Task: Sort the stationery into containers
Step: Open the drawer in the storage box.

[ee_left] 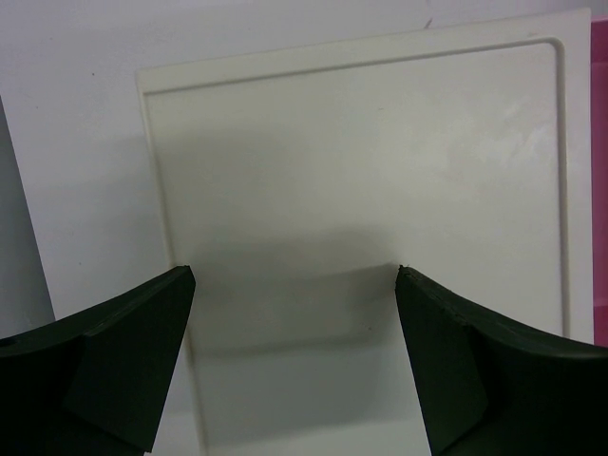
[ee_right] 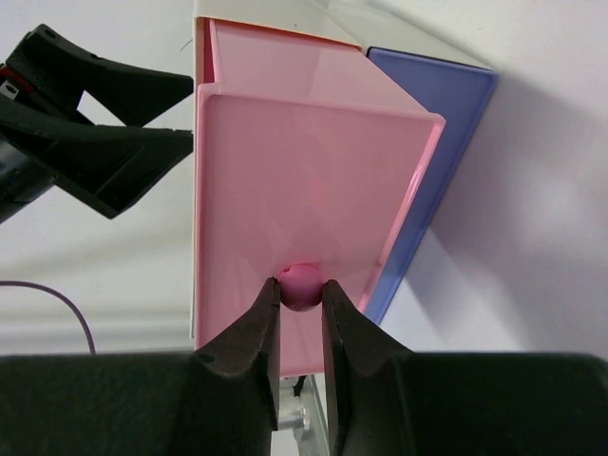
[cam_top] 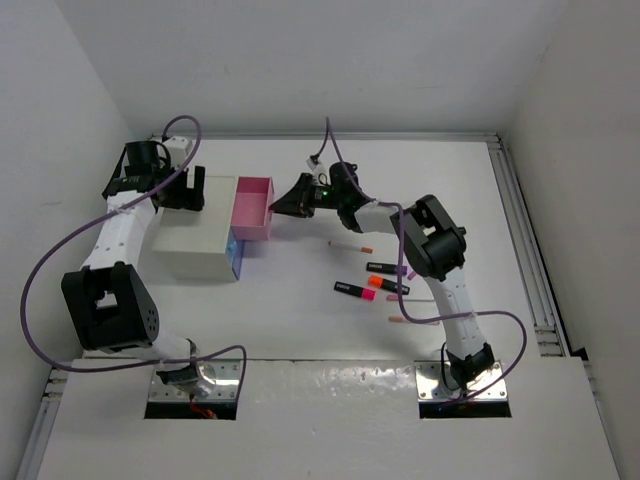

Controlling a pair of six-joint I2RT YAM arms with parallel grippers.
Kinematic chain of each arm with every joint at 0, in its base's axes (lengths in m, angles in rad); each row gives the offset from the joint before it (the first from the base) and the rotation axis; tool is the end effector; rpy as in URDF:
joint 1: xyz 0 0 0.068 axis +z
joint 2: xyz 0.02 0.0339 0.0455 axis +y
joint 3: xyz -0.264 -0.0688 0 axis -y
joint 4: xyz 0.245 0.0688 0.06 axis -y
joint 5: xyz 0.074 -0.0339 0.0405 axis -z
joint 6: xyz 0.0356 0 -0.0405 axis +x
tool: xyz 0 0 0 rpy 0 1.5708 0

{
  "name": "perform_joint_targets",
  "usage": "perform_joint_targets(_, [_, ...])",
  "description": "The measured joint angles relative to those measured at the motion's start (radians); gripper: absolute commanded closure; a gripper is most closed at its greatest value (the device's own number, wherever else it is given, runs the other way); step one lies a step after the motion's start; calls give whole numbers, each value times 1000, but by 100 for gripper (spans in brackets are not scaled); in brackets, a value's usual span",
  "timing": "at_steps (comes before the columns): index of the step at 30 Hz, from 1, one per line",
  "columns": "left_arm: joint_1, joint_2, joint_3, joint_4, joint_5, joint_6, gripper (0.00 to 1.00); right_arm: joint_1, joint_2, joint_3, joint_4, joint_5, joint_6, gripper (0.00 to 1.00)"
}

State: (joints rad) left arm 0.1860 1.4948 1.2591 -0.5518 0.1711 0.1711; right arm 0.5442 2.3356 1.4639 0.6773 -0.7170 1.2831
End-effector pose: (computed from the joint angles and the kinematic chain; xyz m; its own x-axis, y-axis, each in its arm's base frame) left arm 0.3246 0.0549 0.3006 -0.6971 0.0395 -0.7159 0.0553 0.9985 0.0013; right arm 0.4202 0.2816 0.1356 -0.9501 0.2699 -0.1567 -0.1088 0.1842 0.9769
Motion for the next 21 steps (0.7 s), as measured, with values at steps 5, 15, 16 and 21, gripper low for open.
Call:
perform_joint_targets(5, [3, 14, 14, 0, -1, -4, 7, -18, -16, -31, 3, -17, -6, 100])
perform_joint_targets(15, [4, 24, 29, -14, -1, -7, 6, -29, -39, -66, 3, -37, -26, 100])
perform_joint_targets(16, [5, 25, 31, -16, -1, -7, 6, -32, -40, -69, 2, -40, -28, 100])
perform_joint_targets(21, [5, 27, 34, -19, -1, -8, 6, -45, -48, -80, -2, -47, -39, 100])
